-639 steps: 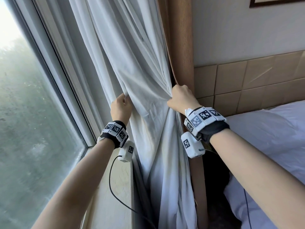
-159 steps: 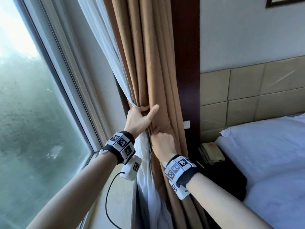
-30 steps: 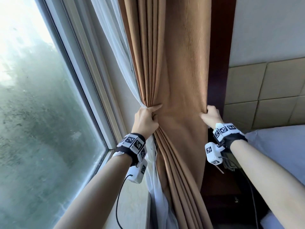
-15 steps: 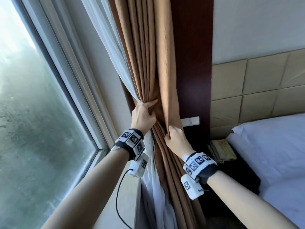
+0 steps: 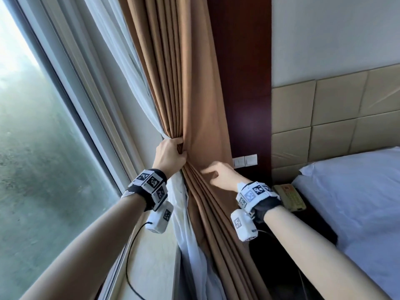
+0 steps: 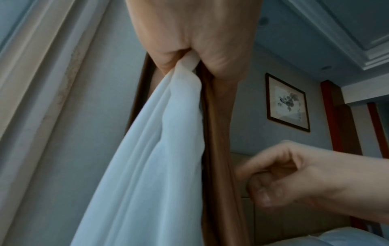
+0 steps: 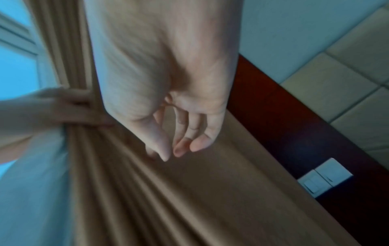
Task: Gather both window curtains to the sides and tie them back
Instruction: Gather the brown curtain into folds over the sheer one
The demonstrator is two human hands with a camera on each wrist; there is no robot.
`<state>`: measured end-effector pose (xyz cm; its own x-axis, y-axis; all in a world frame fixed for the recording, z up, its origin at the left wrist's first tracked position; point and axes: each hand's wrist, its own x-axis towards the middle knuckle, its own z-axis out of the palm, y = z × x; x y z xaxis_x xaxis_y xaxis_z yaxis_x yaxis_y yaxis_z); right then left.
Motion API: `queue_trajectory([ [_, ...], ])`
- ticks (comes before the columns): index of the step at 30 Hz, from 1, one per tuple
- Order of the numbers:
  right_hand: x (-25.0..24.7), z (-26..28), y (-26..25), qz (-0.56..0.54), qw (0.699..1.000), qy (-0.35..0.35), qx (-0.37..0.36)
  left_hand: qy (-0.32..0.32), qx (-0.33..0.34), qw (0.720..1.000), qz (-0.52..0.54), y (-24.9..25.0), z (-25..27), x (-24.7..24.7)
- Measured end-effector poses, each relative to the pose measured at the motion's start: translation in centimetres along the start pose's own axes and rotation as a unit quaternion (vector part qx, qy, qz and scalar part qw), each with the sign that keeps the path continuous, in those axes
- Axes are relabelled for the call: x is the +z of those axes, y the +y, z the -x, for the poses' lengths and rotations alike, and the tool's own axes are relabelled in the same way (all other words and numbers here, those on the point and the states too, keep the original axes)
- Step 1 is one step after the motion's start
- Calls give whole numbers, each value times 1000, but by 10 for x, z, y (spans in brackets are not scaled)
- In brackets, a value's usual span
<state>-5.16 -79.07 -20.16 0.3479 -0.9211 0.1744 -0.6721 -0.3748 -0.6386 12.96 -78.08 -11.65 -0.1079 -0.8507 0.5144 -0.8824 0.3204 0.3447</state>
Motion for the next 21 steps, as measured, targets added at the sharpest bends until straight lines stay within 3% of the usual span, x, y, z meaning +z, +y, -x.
queue_trajectory([
  [4, -28, -28, 39, -110, 987, 75, 90, 24, 34, 999, 19, -27, 1, -7],
  [9, -50, -75, 55, -108, 971, 93, 192, 38, 72, 997, 9, -46, 5, -20],
  [11, -53, -91, 51, -122, 970, 91, 191, 42, 78, 996, 13, -52, 5, -22],
  [16, -42, -132, 45, -306, 940, 32, 144, 35, 84, 996, 25, -66, -7, -22],
  [21, -44, -140, 15, -325, 934, 76, 126, 35, 95, 994, 45, -67, -19, -19],
])
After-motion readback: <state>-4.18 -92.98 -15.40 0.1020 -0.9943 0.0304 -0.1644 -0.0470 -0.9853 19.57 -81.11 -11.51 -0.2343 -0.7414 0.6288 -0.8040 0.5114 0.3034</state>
